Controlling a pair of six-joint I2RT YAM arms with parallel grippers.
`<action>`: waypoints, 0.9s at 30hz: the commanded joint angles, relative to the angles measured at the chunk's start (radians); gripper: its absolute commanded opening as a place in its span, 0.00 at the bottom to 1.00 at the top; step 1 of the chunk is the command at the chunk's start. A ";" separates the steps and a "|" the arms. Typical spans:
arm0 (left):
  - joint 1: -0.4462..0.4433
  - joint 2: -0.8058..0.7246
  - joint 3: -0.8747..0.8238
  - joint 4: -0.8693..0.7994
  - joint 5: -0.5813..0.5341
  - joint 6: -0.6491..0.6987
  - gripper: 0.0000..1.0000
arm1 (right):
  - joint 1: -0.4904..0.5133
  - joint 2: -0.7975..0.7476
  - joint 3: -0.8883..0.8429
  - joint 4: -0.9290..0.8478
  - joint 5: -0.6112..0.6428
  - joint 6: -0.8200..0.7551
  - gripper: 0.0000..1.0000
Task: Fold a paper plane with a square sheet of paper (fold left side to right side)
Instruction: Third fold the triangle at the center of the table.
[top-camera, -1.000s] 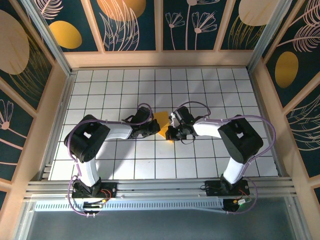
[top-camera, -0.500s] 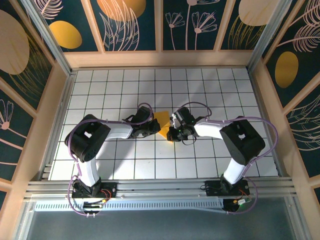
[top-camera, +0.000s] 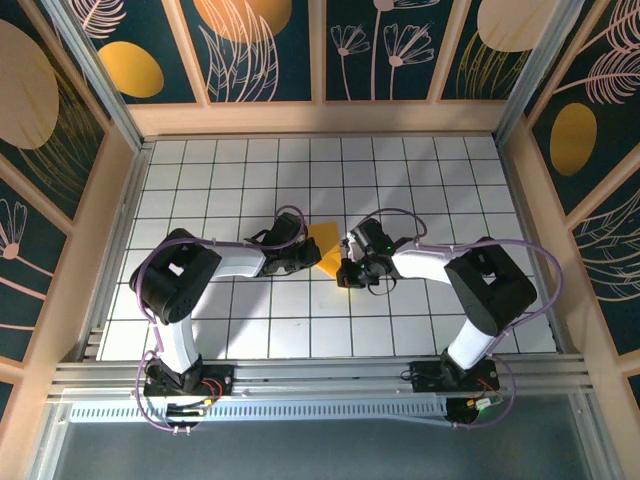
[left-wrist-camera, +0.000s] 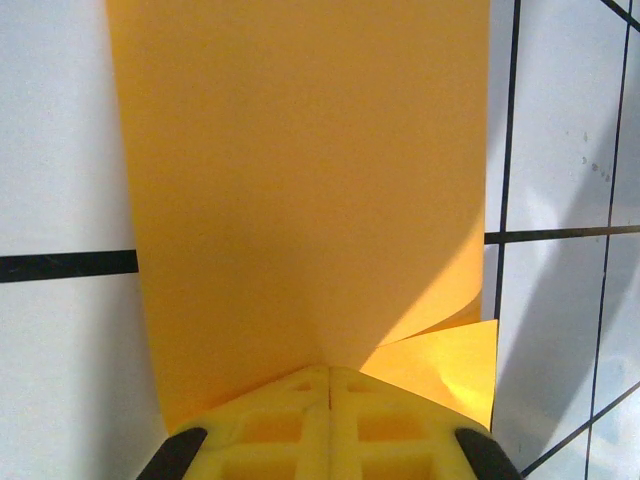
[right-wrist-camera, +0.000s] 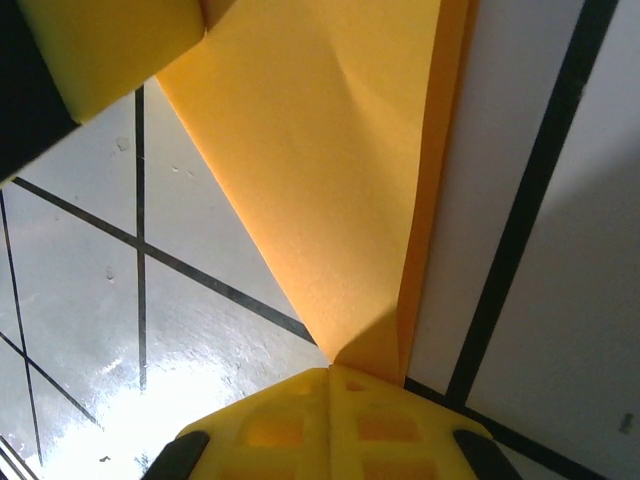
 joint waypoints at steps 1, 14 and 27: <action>0.008 0.072 -0.021 -0.155 -0.095 0.004 0.00 | 0.012 -0.023 -0.032 -0.082 0.010 -0.010 0.00; 0.009 0.069 -0.018 -0.155 -0.091 0.015 0.00 | -0.032 -0.108 -0.003 -0.097 -0.029 -0.027 0.00; 0.008 0.066 -0.018 -0.158 -0.090 0.021 0.00 | -0.036 0.024 0.086 -0.041 -0.034 -0.040 0.00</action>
